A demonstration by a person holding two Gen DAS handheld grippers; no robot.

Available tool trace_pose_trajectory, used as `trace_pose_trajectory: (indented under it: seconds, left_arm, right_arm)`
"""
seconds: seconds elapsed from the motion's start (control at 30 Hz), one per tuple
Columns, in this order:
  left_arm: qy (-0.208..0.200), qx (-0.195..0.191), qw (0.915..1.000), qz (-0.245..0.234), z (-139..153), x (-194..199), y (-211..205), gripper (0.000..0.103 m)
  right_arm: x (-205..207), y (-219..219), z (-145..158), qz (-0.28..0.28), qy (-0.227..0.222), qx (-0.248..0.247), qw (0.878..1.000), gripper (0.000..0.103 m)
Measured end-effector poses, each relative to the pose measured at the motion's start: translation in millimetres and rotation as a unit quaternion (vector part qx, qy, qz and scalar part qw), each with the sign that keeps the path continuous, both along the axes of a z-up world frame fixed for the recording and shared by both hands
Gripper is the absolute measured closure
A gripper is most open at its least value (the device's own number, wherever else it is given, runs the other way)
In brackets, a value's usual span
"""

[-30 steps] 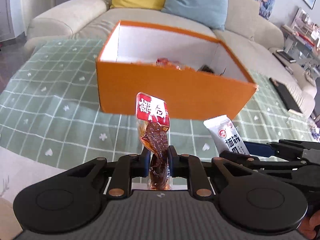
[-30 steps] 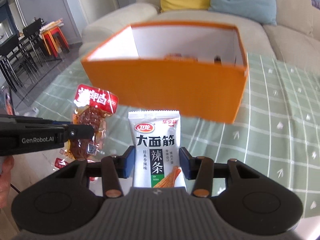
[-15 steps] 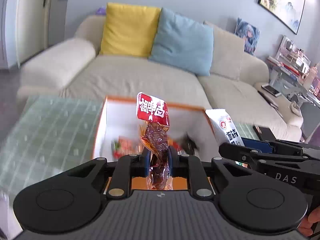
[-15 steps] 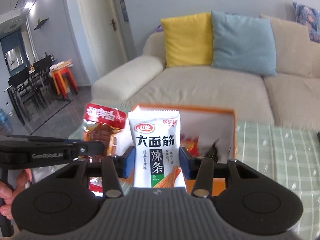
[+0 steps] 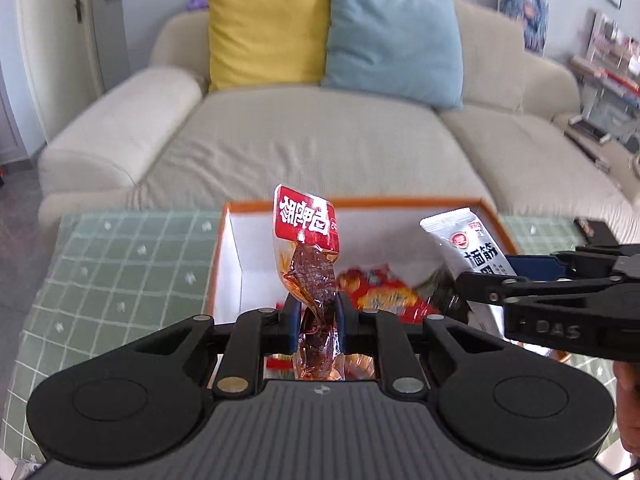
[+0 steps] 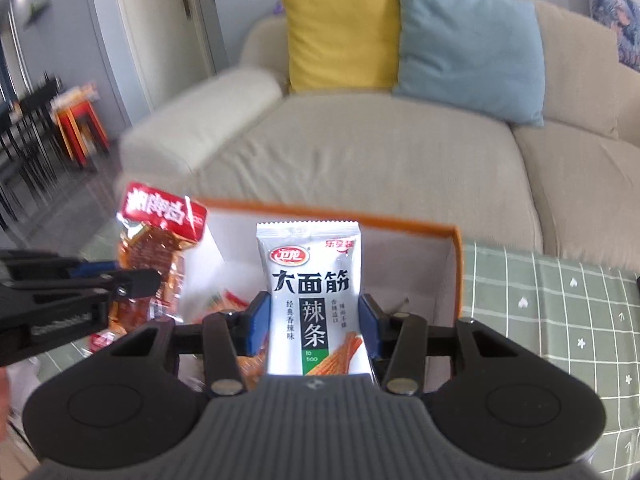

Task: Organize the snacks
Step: 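Open both tools to drop the packets into the box, then lift out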

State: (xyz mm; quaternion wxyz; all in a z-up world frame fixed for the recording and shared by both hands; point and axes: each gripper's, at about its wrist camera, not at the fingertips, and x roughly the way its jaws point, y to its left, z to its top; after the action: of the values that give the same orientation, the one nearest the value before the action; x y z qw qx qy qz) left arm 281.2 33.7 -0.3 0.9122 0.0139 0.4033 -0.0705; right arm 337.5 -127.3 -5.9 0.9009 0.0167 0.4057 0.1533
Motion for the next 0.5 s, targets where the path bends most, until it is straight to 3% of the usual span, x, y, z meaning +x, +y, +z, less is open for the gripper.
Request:
trace_pose_trajectory:
  seconds: [0.2, 0.5]
  left_arm:
    - [0.034, 0.013, 0.9993, -0.003, -19, 8, 3, 0.084]
    - [0.06, 0.053, 0.9968, -0.001, -34, 20, -4, 0.084]
  right_arm:
    - [13, 15, -34, 0.004, 0.049, -0.028, 0.998, 0.058]
    - [23, 27, -52, 0.008, 0.092, -0.058, 0.994, 0.056]
